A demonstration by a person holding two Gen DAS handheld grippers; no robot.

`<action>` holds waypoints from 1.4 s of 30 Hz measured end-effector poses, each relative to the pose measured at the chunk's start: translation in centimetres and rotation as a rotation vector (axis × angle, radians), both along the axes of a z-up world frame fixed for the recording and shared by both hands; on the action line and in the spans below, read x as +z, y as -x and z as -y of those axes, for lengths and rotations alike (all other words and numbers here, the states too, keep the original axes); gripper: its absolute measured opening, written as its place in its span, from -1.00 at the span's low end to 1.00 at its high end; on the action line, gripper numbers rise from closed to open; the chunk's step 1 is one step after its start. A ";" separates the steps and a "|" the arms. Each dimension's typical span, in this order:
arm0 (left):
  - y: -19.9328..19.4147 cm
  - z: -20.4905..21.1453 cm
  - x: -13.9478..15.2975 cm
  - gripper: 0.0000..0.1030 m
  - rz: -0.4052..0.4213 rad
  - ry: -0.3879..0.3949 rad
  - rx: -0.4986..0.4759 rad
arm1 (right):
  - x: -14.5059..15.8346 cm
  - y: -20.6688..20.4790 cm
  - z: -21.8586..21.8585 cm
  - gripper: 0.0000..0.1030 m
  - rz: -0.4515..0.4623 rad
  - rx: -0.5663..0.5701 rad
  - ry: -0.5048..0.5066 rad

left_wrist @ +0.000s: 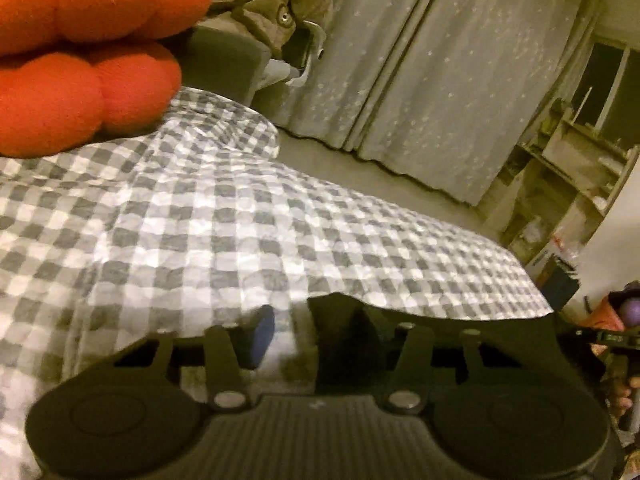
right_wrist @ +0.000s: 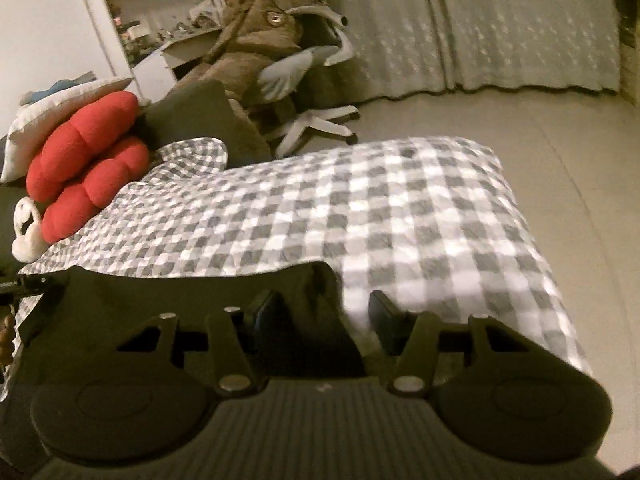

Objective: Fold clothes

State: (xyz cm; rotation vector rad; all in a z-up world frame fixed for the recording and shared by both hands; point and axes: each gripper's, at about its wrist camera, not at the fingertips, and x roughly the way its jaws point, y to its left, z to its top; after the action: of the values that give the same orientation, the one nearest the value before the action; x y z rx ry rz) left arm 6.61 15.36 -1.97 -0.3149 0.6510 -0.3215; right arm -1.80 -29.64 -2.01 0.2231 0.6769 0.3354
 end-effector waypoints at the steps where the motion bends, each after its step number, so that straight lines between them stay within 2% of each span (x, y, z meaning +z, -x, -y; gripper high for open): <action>1: -0.2 0.0 -0.1 -0.27 0.000 0.011 -0.006 | 0.0 -0.2 -0.1 -0.05 0.005 0.009 -0.001; 5: -0.6 0.4 -0.5 -0.83 0.013 0.033 -0.028 | 0.1 -0.9 -0.8 -0.40 0.027 0.037 0.011; 7: -0.5 0.8 -0.3 -0.86 0.042 0.020 -0.032 | 0.4 -0.9 -0.7 -0.55 0.045 0.037 0.004; 11: 0.5 1.3 0.8 -0.87 0.101 0.004 -0.039 | 1.3 0.0 -0.1 -0.67 0.083 0.033 -0.032; 17: 3.3 1.3 3.5 -0.88 0.190 0.002 -0.064 | 3.8 2.8 0.1 -0.72 0.149 0.046 -0.055; 28: 11.7 0.0 6.4 -0.90 0.287 -0.030 -0.178 | 7.0 10.4 0.5 -0.78 0.226 0.090 -0.058; 34: 15.4 -0.1 6.2 -0.90 0.270 -0.069 -0.274 | 7.1 13.6 0.6 -0.79 0.211 0.145 -0.040; 42: 18.2 0.3 4.2 -0.91 0.153 -0.130 -0.419 | 6.0 16.8 0.5 -0.88 0.119 0.261 0.018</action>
State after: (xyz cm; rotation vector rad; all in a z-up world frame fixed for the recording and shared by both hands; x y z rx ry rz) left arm -11.55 15.09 2.18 -0.0248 0.5804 -0.6939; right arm -18.61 -30.10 3.99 0.0968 0.5918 0.5875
